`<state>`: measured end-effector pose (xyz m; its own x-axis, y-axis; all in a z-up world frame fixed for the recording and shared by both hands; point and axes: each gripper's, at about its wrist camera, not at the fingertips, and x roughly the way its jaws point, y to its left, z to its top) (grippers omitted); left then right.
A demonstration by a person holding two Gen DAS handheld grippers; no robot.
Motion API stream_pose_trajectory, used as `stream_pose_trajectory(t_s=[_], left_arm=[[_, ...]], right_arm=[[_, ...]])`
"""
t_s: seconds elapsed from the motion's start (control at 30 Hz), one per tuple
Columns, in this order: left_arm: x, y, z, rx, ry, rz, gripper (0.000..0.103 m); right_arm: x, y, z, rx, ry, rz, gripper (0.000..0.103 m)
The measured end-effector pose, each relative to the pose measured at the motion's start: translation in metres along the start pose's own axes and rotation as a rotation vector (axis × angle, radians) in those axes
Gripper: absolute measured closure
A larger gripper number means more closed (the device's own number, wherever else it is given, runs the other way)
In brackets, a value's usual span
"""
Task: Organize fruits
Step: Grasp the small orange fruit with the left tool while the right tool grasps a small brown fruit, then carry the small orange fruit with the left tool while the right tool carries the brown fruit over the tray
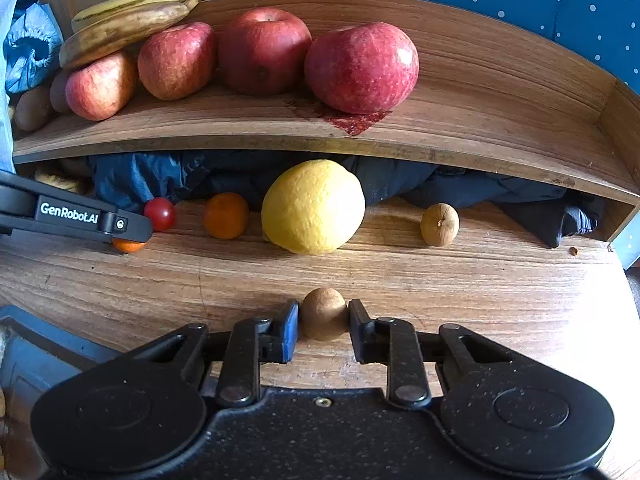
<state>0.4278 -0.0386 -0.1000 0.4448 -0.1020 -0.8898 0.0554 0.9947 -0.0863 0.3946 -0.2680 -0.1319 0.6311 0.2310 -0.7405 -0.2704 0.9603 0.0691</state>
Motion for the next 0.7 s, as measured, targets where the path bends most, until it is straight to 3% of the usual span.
stream_pose_trajectory(t_s=[0.7], left_arm=[[-0.016, -0.02, -0.028, 0.035, 0.033, -0.051, 0.073]], right_arm=[[-0.026, 0.035, -0.016, -0.051, -0.015, 0.088, 0.075]])
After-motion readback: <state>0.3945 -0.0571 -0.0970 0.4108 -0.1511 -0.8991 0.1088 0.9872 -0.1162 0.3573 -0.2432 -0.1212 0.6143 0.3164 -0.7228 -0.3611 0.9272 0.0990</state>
